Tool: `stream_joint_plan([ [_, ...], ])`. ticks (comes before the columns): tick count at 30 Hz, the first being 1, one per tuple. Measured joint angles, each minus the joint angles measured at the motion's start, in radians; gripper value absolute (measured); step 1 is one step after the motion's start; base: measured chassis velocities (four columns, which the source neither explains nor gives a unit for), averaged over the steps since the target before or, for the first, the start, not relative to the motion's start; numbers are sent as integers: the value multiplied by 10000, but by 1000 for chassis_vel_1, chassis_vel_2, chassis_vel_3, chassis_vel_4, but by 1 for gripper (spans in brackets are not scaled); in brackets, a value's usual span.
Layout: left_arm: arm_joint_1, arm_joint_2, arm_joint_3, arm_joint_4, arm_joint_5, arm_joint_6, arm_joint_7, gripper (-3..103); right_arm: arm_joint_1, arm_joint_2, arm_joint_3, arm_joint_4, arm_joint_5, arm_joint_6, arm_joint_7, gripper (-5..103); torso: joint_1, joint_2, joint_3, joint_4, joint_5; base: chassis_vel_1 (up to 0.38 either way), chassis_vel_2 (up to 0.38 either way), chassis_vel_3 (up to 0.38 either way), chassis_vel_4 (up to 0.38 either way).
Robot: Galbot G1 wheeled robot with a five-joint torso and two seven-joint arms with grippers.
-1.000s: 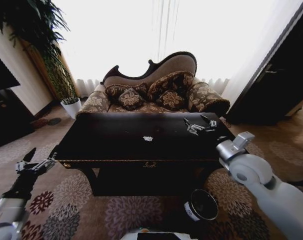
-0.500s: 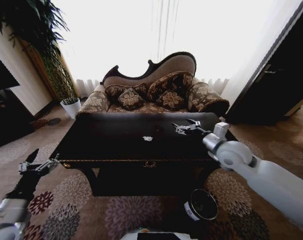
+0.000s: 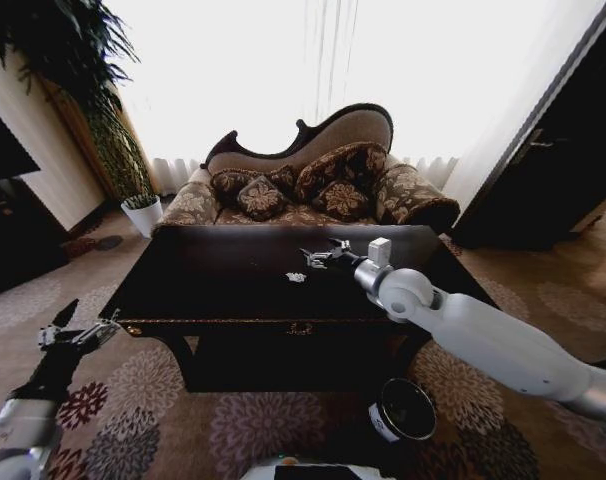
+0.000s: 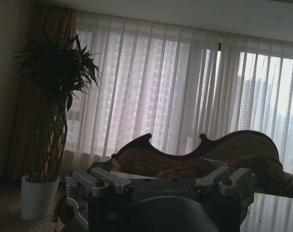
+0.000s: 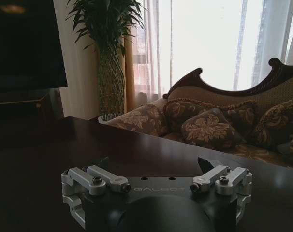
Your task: Move to the front of the table and place the trash on the table into the trash bin.
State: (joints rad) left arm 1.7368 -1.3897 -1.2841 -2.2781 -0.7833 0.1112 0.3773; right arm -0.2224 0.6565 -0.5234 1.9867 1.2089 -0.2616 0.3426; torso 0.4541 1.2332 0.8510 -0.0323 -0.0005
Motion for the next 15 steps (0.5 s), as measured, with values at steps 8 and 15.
stream_joint_plan([
  [8,-248,-10,179,347,143,0,9,100,-482,339,-515,-472,-1166,-13,-317,100,-2,1,-1,-3,3,0,0,0,0],
  [15,-383,13,249,590,210,-14,25,100,-864,758,-513,-963,-1762,141,-553,100,-3,2,-1,-2,3,0,0,0,0],
])
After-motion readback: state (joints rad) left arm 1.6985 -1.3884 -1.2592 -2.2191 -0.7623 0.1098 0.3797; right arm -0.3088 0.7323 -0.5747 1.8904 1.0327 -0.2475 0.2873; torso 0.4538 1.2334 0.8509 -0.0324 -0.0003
